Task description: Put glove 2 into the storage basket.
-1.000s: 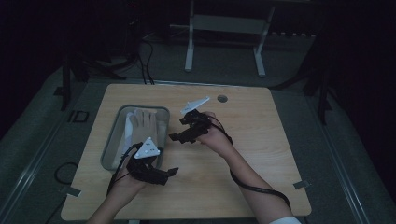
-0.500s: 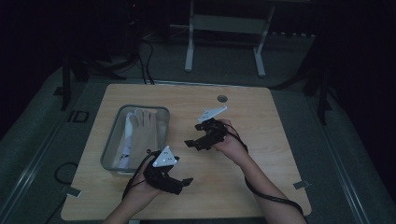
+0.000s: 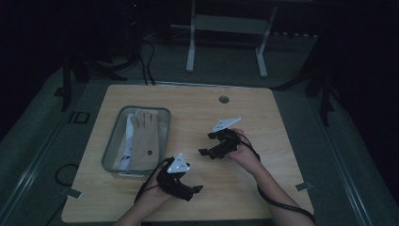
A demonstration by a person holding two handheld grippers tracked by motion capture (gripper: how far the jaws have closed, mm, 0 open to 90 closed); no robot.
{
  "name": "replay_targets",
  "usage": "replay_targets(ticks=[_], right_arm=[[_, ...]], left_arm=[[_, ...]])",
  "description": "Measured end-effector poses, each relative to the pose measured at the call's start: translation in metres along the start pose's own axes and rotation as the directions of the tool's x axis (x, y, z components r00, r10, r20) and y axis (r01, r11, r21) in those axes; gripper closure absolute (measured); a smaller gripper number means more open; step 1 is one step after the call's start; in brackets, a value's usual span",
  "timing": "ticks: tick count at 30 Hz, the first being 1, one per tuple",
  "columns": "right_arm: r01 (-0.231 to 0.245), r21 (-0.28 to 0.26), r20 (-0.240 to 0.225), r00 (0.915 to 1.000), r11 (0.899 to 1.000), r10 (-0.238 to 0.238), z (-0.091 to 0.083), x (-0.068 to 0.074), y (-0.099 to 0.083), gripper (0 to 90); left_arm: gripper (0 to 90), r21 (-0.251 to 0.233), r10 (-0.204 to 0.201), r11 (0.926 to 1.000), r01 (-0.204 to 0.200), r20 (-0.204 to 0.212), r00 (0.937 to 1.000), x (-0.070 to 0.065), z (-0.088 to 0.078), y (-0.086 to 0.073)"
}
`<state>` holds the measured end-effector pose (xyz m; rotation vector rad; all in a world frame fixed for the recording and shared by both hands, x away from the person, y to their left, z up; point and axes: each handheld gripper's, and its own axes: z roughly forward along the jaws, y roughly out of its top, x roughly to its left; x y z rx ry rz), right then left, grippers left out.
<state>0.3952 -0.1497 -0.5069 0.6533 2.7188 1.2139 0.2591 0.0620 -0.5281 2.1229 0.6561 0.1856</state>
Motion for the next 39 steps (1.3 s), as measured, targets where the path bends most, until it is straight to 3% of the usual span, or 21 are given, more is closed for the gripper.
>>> replay_targets(ticks=[7, 16, 23, 33, 39], right_arm=[[0.007, 0.012, 0.015, 0.9999, 1.000, -0.008, 0.001, -0.004, -0.020, 13.9], [-0.023, 0.010, 0.028, 0.9993, 1.000, 0.023, -0.001, -0.012, -0.053, 12.4], [0.036, -0.011, 0.052, 0.9980, 0.999, -0.035, -0.004, -0.011, -0.073, 12.2], [0.071, -0.028, 0.085, 0.9941, 0.997, -0.068, -0.003, -0.009, -0.077, 13.1], [0.064, -0.028, 0.087, 0.9944, 0.998, -0.061, -0.002, -0.010, -0.078, 13.2]], left_arm=[[10.1, 0.015, 0.007, 0.9999, -0.007, 0.002, 1.0000, 0.000, 0.013, -0.004], [9.9, 0.023, 0.022, 0.9995, -0.023, 0.025, 0.9994, -0.002, 0.026, -0.008], [10.0, 0.002, 0.042, 0.9991, -0.042, 0.049, 0.9979, -0.004, 0.033, -0.008], [10.0, -0.001, 0.040, 0.9992, -0.040, 0.058, 0.9975, -0.003, 0.038, -0.014], [10.0, 0.000, 0.049, 0.9988, -0.049, 0.062, 0.9969, -0.005, 0.039, -0.015]])
